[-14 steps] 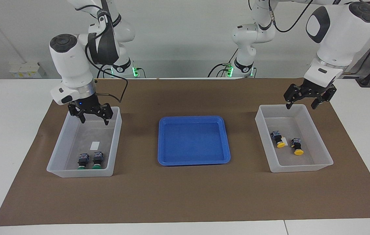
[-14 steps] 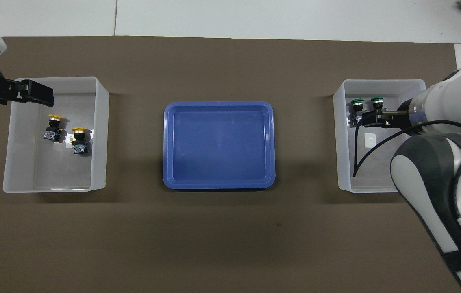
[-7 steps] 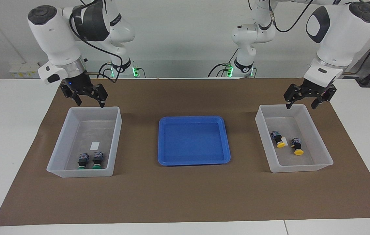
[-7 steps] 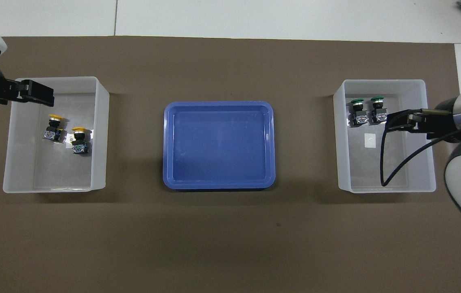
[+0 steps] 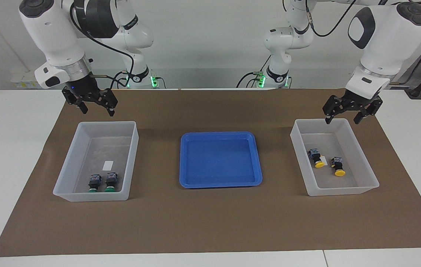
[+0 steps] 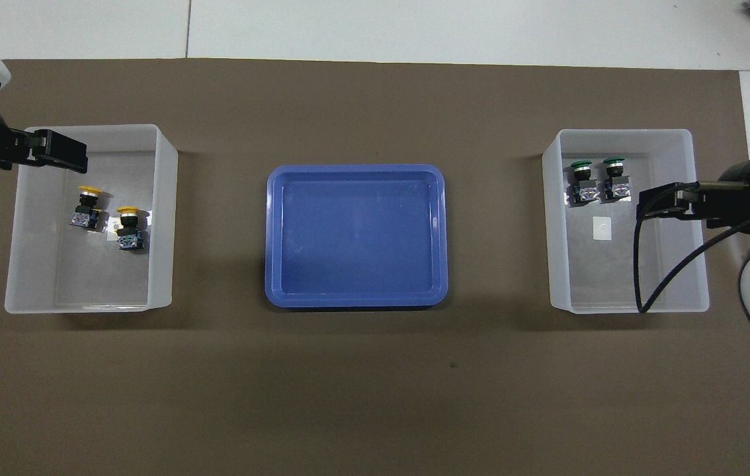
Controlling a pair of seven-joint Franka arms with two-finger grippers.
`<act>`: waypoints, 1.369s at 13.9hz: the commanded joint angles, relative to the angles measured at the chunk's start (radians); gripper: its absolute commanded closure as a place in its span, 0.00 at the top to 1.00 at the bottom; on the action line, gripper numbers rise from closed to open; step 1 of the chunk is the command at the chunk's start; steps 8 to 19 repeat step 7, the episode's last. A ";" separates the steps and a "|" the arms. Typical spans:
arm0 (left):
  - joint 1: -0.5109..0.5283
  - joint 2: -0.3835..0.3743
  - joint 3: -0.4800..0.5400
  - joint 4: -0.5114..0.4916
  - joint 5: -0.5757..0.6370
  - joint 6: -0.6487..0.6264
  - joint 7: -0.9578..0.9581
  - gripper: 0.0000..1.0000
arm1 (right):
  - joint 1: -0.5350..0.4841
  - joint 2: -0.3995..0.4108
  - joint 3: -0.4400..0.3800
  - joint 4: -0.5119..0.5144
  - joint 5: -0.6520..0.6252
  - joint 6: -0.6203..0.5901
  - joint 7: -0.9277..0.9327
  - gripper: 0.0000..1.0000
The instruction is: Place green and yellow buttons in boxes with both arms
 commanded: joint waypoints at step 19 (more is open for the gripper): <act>0.004 -0.034 0.000 -0.040 0.010 0.005 -0.002 1.00 | -0.006 0.001 0.004 0.002 -0.011 -0.011 -0.033 1.00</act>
